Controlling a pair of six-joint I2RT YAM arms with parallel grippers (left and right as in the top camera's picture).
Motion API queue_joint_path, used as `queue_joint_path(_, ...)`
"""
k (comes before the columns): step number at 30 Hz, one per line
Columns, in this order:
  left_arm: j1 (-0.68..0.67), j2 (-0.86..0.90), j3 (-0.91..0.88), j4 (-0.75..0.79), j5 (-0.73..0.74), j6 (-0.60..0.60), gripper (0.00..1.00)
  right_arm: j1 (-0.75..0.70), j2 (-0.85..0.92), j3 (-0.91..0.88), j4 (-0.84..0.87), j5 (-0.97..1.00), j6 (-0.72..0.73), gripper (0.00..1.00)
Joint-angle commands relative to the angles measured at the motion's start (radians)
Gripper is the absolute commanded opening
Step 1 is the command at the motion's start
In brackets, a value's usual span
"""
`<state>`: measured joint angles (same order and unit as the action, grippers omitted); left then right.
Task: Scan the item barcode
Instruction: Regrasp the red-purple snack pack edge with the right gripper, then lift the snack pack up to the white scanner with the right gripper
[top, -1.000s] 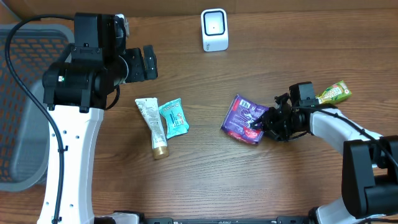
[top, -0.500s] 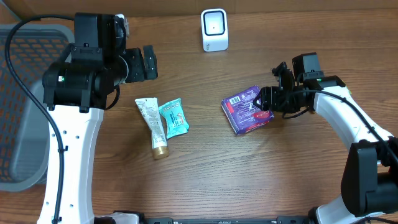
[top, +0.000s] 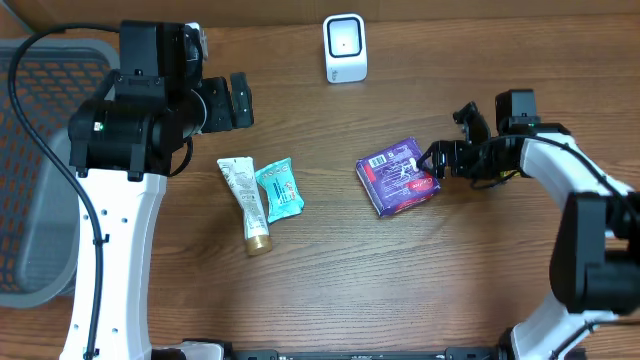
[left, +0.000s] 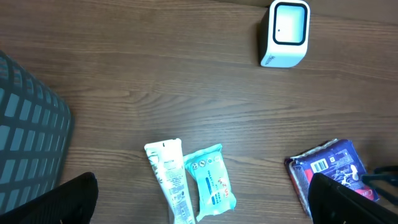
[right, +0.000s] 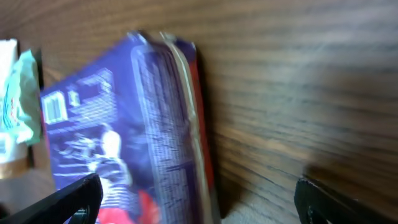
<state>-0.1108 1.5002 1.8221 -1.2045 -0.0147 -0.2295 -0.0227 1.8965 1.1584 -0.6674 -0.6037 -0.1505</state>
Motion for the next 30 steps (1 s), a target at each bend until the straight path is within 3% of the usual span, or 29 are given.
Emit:
queue_joint_path(1,-0.001,0.005,0.014,0.003,0.007,0.013,0.99,-0.001,0.047,-0.007,-0.007,-0.139,-0.064,0.98)
queue_joint_path(6,-0.001,0.005,0.014,0.003,0.007,0.013,1.0,0.002,0.089,-0.007,-0.019,-0.195,-0.067,0.94)
queue_joint_path(10,-0.001,0.005,0.014,0.003,0.007,0.013,1.0,0.002,0.144,-0.008,-0.019,-0.25,-0.06,0.75)
queue_joint_path(19,-0.001,0.005,0.014,0.003,0.007,0.013,1.0,0.002,0.185,-0.032,-0.026,-0.305,-0.047,0.41)
queue_joint_path(23,-0.001,0.005,0.014,0.003,0.007,0.013,0.99,-0.006,0.183,-0.024,-0.048,-0.36,-0.03,0.4)
queue_joint_path(30,-0.001,0.005,0.014,0.003,0.007,0.013,1.0,-0.012,0.129,0.146,-0.323,-0.31,-0.044,0.28)
